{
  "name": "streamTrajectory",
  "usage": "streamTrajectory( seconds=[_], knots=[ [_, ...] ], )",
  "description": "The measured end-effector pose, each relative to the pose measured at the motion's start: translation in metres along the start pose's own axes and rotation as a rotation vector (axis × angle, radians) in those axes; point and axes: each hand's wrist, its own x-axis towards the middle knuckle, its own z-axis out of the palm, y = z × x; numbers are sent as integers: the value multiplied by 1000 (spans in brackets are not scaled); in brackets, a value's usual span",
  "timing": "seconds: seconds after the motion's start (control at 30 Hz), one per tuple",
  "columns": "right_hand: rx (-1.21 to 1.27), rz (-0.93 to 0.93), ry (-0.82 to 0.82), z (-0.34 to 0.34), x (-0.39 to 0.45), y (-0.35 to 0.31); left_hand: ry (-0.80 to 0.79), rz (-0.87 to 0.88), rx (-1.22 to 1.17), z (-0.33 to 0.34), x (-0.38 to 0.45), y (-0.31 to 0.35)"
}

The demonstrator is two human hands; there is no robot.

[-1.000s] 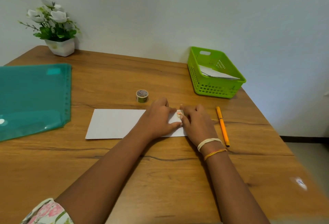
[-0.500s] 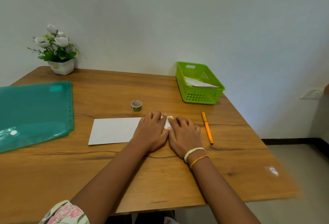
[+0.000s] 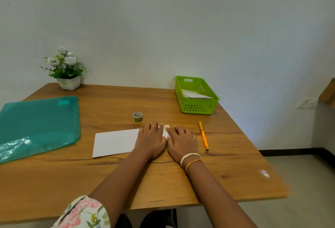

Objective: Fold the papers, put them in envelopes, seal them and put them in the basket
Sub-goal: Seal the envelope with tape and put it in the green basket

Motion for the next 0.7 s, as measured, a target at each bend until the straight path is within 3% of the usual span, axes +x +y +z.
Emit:
streamTrajectory(
  seconds=[0.07, 0.17, 0.27, 0.47, 0.7],
  knots=[
    [15, 16, 7, 0, 1, 0, 27, -68, -135, -3, 1, 0],
    [31, 63, 47, -2, 2, 2, 67, -325, -371, -16, 0, -5],
    [36, 80, 82, -1, 5, 4, -13, -465, -149, -26, -5, -17],
    [73, 139, 78, -4, 9, 3, -232, -503, -110, -49, -14, -24],
    [127, 154, 90, -7, -6, -5, -205, -626, -266, -50, -20, -15]
  ],
)
